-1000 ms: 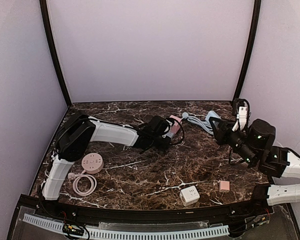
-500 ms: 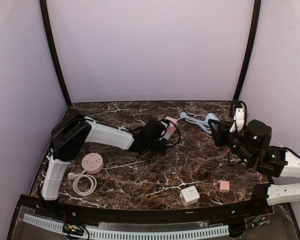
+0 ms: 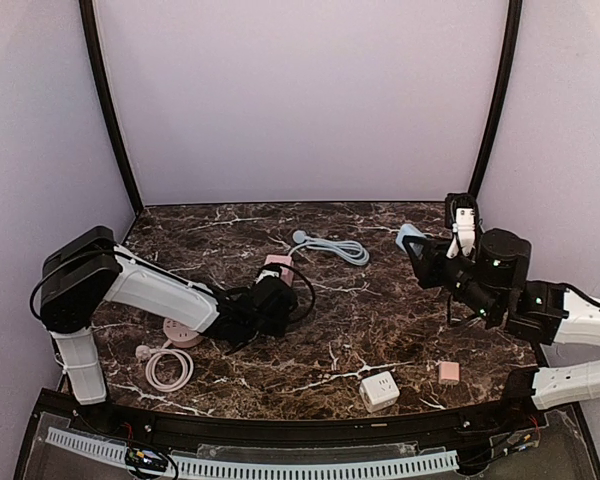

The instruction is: Insert the plug

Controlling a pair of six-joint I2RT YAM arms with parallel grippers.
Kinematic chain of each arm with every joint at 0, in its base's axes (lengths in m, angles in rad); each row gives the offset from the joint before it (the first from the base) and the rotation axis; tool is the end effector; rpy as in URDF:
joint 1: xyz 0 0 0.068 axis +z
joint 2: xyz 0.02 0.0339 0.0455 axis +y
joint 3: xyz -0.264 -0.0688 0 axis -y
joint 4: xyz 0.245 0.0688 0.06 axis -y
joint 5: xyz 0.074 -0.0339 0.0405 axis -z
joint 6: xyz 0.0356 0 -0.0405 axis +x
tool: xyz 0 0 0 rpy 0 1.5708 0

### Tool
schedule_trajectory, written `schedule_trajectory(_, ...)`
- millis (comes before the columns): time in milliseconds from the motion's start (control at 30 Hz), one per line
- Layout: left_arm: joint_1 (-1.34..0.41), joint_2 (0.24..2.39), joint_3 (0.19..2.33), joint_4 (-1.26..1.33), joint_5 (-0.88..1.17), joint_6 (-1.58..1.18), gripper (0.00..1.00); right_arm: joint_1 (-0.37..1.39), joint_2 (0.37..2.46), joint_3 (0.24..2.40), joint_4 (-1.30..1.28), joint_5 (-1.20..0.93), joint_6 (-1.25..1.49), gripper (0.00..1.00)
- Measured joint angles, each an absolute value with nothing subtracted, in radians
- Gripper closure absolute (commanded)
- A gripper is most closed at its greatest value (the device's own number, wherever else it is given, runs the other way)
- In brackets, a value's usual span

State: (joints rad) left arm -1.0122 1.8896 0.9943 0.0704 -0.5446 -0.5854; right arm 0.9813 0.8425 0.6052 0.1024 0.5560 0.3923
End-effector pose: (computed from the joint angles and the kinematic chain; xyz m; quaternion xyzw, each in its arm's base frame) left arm 0.2137 -0.3071 0.1338 0.0942 0.8974 -0.0767 0.4243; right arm 0.1267 0.1556 0.2972 -0.0375 0.7455 0.2413 0.6202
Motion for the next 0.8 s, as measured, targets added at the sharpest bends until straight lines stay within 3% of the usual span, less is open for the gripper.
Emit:
schedule_trajectory(200, -1.097, 1.865, 0.959, 0.046, -0.588, -0.717, 0.85, 0.981, 0.831, 0.636, 0.047, 0.508, 0.418, 1.00)
schedule_trajectory(400, -1.176, 1.858, 0.958, 0.022, -0.602, -0.809, 0.71, 0.981, 0.775, 0.645, -0.040, 0.450, 0.445, 1.00)
schedule_trajectory(467, -1.198, 1.858, 0.960, 0.018, -0.603, -0.826, 0.62, 0.981, 0.755, 0.645, -0.071, 0.440, 0.451, 1.00)
schedule_trajectory(567, -1.223, 1.858, 0.961, 0.013, -0.601, -0.854, 0.35, 0.981, 0.735, 0.645, -0.117, 0.432, 0.458, 1.00)
schedule_trajectory(633, -1.237, 1.860, 0.962, 0.004, -0.580, -0.863, 0.24, 0.981, 0.724, 0.645, -0.148, 0.421, 0.463, 1.00)
schedule_trajectory(800, -1.299, 1.864, 0.971, -0.014, -0.563, -0.872, 0.17, 0.981, 0.715, 0.662, -0.235, 0.392, 0.474, 1.00)
